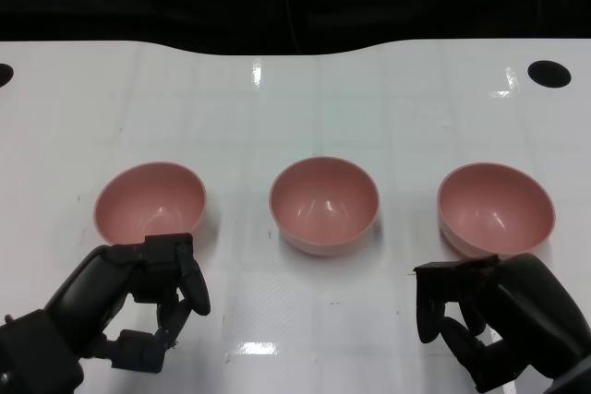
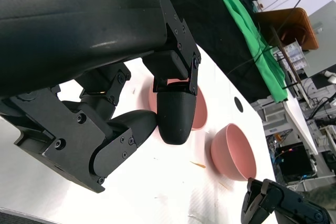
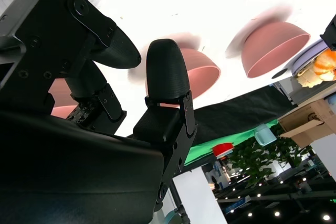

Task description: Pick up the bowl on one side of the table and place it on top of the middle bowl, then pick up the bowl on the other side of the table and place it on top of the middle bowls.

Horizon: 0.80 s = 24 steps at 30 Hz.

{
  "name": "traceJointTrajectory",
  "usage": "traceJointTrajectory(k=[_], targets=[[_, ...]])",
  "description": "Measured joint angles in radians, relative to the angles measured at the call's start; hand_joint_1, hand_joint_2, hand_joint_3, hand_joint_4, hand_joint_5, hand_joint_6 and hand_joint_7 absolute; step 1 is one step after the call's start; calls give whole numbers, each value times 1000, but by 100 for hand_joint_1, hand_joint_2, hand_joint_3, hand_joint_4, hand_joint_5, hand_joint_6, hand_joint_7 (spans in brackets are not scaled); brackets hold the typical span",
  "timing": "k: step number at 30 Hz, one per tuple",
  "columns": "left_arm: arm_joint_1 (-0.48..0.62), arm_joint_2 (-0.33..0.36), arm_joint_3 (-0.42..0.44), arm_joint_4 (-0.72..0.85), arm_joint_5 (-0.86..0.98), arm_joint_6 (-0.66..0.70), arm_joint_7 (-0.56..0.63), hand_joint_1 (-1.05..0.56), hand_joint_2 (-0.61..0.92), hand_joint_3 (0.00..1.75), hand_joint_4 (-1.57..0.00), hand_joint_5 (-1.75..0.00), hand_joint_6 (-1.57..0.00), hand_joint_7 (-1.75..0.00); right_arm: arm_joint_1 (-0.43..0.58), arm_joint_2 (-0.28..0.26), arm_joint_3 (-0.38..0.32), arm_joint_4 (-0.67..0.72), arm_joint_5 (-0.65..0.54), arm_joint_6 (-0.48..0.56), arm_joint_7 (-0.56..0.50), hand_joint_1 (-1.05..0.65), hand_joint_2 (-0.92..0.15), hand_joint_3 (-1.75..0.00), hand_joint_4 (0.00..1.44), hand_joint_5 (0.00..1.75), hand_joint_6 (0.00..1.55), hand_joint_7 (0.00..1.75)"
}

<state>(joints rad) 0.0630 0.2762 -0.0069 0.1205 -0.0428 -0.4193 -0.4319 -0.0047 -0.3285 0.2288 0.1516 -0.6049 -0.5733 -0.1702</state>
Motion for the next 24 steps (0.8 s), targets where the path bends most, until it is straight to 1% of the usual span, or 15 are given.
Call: traceJointTrajectory(k=[3, 7, 17, 21, 24], targets=[[0, 0, 0, 1, 6, -9, 1, -22, 47, 126, -88, -174, -80, -152, 0, 0, 4, 0, -8, -3, -3, -5, -15, -159, 99, 175, 87, 152], [-1, 0, 0, 18, 7, -37, 1, -22, 47, 126, -89, -174, -80, -152, 0, 0, 4, 1, -8, -8, -6, -5, -16, -159, 98, 175, 87, 150], [-3, 0, 0, 20, 9, -16, 10, -21, 44, 131, -88, -174, -81, -153, -14, -1, 4, 30, -6, -10, -6, -5, -17, -157, 97, 175, 85, 151], [-7, 0, -1, 33, 11, -31, 10, -21, 49, 121, -88, -173, -79, -152, -20, -1, 5, 41, -7, -22, -18, -5, -16, -157, 98, 175, 86, 151], [-13, 0, -1, 47, 7, -39, 10, -22, 51, 118, -88, -173, -78, -152, -22, -1, 5, 42, -7, -22, -19, -5, -16, -157, 97, 175, 87, 150]])
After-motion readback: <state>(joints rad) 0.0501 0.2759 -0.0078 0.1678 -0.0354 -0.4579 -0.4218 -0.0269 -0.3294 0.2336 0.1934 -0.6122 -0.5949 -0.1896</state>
